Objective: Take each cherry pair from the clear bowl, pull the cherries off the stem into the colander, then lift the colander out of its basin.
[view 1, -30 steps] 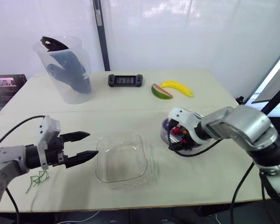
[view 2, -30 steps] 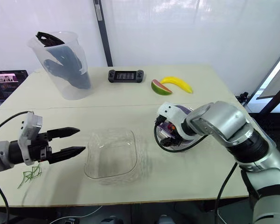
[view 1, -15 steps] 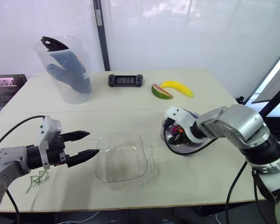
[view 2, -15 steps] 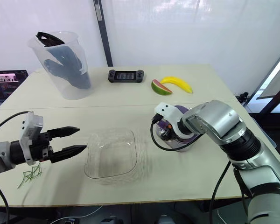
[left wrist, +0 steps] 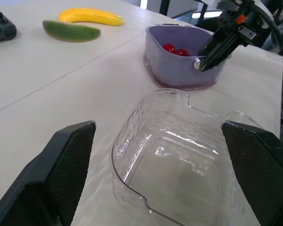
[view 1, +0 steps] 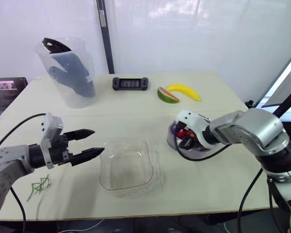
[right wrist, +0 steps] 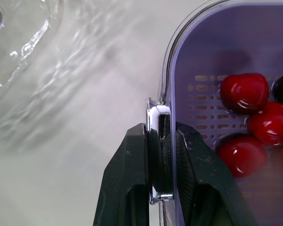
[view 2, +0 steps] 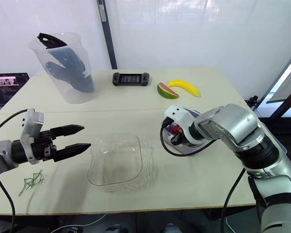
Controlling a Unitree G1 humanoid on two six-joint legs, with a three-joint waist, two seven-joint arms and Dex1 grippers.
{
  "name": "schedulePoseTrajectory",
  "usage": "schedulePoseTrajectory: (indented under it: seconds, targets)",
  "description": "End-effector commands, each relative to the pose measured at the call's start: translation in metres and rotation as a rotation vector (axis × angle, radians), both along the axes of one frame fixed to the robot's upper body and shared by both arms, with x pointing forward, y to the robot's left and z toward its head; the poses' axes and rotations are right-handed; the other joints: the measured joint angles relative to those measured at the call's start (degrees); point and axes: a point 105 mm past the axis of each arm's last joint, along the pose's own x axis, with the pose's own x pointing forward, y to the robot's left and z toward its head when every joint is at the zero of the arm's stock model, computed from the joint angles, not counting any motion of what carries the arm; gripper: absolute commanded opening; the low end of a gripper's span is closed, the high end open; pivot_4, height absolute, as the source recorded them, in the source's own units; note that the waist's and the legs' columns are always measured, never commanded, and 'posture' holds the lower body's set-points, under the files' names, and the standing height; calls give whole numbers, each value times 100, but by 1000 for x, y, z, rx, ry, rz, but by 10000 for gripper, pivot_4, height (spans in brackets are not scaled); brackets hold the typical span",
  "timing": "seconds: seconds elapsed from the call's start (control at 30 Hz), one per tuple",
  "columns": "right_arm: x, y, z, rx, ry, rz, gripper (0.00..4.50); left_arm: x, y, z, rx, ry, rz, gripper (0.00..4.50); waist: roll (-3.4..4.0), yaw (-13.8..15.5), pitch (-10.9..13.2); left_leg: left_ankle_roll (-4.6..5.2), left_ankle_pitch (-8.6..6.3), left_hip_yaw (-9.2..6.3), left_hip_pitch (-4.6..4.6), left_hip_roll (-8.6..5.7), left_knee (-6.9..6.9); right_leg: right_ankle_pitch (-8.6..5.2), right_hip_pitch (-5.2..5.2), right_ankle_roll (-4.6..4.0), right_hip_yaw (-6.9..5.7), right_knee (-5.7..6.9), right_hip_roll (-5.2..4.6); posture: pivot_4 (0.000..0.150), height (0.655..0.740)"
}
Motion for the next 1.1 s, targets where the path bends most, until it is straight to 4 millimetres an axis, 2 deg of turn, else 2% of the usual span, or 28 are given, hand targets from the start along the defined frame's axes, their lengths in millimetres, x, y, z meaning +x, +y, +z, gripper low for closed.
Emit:
schedulePoseTrajectory:
  seconds: [0.03, 0.47, 0.57, 0.7, 1.1]
  targets:
    - [-9, 0, 15, 16, -47, 40, 4767, 1, -5, 5, 11, -32, -30, 45000, 0, -3, 0, 0, 0, 0, 0, 0, 0, 0, 0, 0, 0, 0, 0, 1500, 7400]
    - [-23, -6, 42, 19, -135, 84, 4767, 17, -16, -1, 3, -22, -86, 45000, 1, -6, 1, 1, 0, 1, 0, 0, 0, 0, -1, 0, 0, 0, 4, 1500, 7400]
    - [-29, -3, 56, 46, -176, 115, 4767, 18, -19, -3, 4, -18, -111, 45000, 1, -8, 1, 1, 0, 1, 0, 0, -1, 0, -1, 0, 0, 0, 4, 1500, 7400]
    - [-33, -4, 65, 60, -199, 127, 4767, 20, -20, -3, 6, -21, -129, 45000, 1, -6, 1, 1, 0, 0, 0, 0, -1, 0, -1, 0, 0, 0, 4, 1500, 7400]
    - [-38, -15, 75, 66, -229, 100, 4767, 25, -23, -4, 19, -18, -156, 45000, 1, -4, 1, 1, 0, 1, 0, 0, 0, 0, 0, 0, 0, 0, 4, 1500, 7400]
